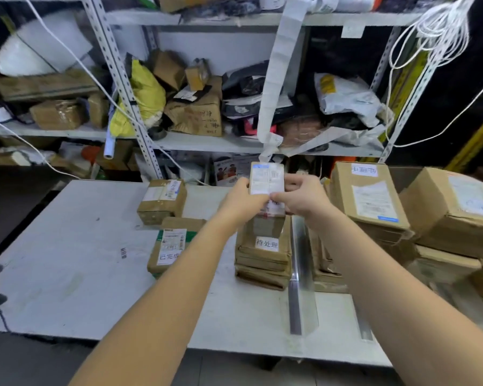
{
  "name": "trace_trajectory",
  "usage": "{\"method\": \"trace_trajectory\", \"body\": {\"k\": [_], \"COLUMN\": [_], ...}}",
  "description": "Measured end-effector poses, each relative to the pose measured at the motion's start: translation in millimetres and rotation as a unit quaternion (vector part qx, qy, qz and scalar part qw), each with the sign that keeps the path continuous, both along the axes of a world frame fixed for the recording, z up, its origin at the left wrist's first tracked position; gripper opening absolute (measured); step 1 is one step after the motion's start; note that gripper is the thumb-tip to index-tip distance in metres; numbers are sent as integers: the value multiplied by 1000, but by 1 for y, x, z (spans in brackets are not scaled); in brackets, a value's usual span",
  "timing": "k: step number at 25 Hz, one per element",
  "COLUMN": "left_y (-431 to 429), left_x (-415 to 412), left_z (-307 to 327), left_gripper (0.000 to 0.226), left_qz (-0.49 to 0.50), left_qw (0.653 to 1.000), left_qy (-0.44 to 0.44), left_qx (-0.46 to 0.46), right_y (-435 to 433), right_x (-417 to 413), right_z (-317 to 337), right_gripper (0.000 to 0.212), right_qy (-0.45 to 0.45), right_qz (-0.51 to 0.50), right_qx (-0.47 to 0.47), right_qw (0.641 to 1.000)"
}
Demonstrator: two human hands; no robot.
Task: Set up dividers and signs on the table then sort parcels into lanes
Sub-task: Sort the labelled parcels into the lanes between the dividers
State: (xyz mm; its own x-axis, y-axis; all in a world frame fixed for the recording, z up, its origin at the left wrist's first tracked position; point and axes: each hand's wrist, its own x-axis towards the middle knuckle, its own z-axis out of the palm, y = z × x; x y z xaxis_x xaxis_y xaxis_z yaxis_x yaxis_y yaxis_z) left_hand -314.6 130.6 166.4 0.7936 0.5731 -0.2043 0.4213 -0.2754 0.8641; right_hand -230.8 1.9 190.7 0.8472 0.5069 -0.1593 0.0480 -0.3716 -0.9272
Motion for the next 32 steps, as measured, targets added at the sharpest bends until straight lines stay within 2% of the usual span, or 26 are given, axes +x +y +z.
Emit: {"method": "trace_trajectory", "body": {"k": [4,8,13,15,19,21,23,26,29,32], "left_y": [-11,-9,-4,-1,6,22,49,105,174,249], "left_x": [12,13,16,16,7,-1,-14,-44,-77,-101], "left_z": [-34,-46,-37,-34,-24,-20,-15,-10,-17,-40], "left_gripper": [49,56,61,62,67,77,77,65,57,59], "left_qz": [-13,-34,-69,-76,-77,-60,-8,80,117,117], "left_qw": [999,997,990,990,990,992,996,992,962,937], "left_qy": [40,54,109,116,115,112,88,56,120,177], "left_qx": [-1,33,50,30,1,-2,7,79,214,276], "right_y": [-9,-3,1,1,7,16,33,80,144,218], "right_x": [4,12,17,17,14,11,10,-1,-19,-33], "right_z": [-32,-48,-35,-31,-21,-14,-8,-4,-9,-27], "right_gripper": [45,44,23,31,70,73,73,68,65,62], "right_qy": [47,-2,-51,-65,-84,-124,-179,-227,-231,-198], "right_qz": [4,35,47,50,59,66,82,130,182,197], "right_qx": [-31,-91,-158,-161,-175,-178,-167,-152,-149,-153], "right_qw": [998,995,985,984,979,974,966,953,944,948]}}
